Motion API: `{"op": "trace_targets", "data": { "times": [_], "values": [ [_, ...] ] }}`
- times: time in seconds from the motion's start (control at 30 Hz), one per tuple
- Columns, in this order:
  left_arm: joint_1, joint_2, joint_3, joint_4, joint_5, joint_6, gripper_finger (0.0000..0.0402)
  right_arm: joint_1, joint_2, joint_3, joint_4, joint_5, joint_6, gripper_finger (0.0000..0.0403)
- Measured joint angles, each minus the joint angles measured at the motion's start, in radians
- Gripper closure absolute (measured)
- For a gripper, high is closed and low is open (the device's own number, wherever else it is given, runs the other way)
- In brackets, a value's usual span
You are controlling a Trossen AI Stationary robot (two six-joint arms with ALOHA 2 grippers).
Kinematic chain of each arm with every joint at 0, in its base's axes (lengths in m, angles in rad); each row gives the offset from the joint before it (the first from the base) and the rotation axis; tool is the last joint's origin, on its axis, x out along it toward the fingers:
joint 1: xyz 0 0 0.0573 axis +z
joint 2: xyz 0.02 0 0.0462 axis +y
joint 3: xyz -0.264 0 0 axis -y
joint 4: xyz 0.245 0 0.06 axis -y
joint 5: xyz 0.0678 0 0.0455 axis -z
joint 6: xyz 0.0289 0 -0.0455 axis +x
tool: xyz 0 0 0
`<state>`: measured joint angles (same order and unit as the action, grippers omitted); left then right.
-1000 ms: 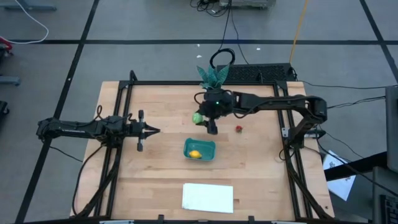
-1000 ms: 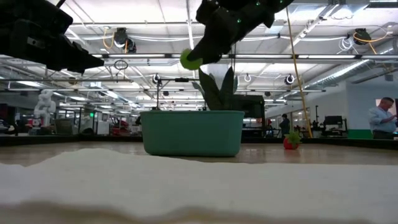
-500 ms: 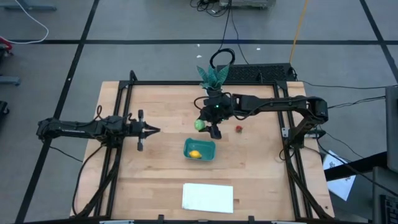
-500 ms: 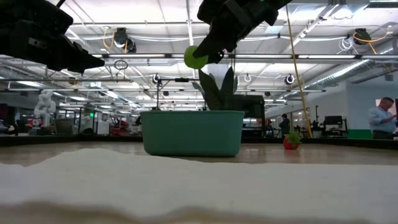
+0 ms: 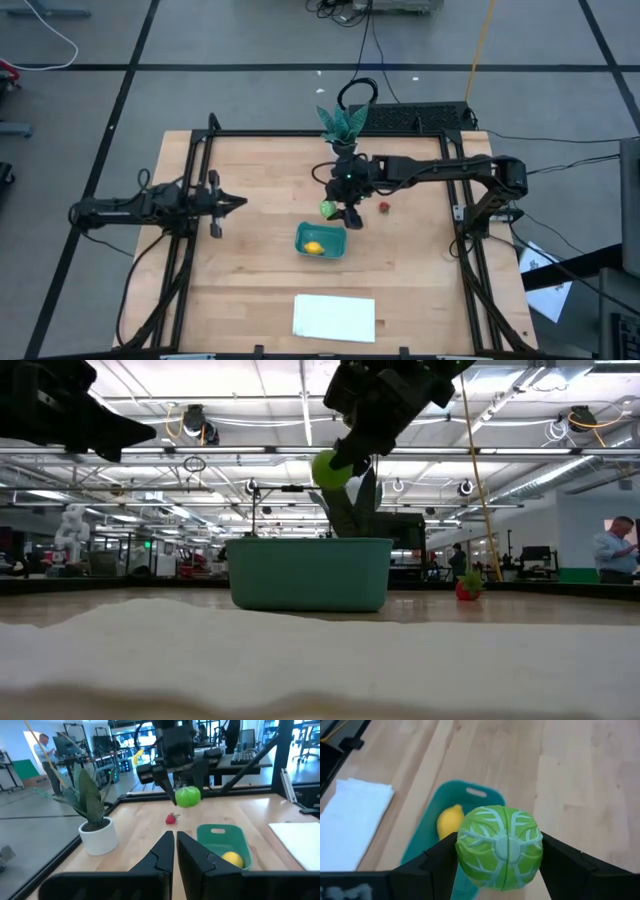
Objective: Pick and placing Produce into tupperware
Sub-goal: Put the green cabbage into the blue basket
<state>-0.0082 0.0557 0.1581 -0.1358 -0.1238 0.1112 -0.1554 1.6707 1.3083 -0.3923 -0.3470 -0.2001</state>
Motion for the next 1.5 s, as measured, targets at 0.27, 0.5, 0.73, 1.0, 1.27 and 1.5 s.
{"op": "trace_targets", "data": {
  "times": [0.27, 0.5, 0.73, 1.0, 1.27, 1.5],
  "values": [
    [0.0, -0.019, 0.0, -0.009, 0.0, -0.011, 0.0376, 0.02, 0.0, -0.047, 0.018, -0.051, -0.004, 0.0175],
    [0.0, -0.018, 0.0, -0.037, 0.009, -0.015, 0.0376, 0.035, 0.0, -0.06, 0.022, -0.052, -0.006, 0.0175],
    [0.0, -0.018, -0.001, -0.04, 0.018, -0.013, 0.0376, 0.047, 0.0, -0.06, 0.022, -0.052, -0.06, 0.0175],
    [0.0, -0.018, -0.001, -0.041, 0.018, -0.012, 0.0376, 0.046, 0.0, -0.06, 0.041, -0.129, -0.082, 0.0175],
    [0.0, -0.018, -0.001, -0.04, 0.018, -0.011, 0.0376, 0.046, 0.014, -0.058, 0.085, -0.154, -0.07, 0.0175],
    [0.0, -0.017, -0.001, -0.041, 0.018, -0.011, 0.0376, 0.055, 0.052, -0.059, 0.058, -0.129, -0.07, 0.0175]
  ]
}}
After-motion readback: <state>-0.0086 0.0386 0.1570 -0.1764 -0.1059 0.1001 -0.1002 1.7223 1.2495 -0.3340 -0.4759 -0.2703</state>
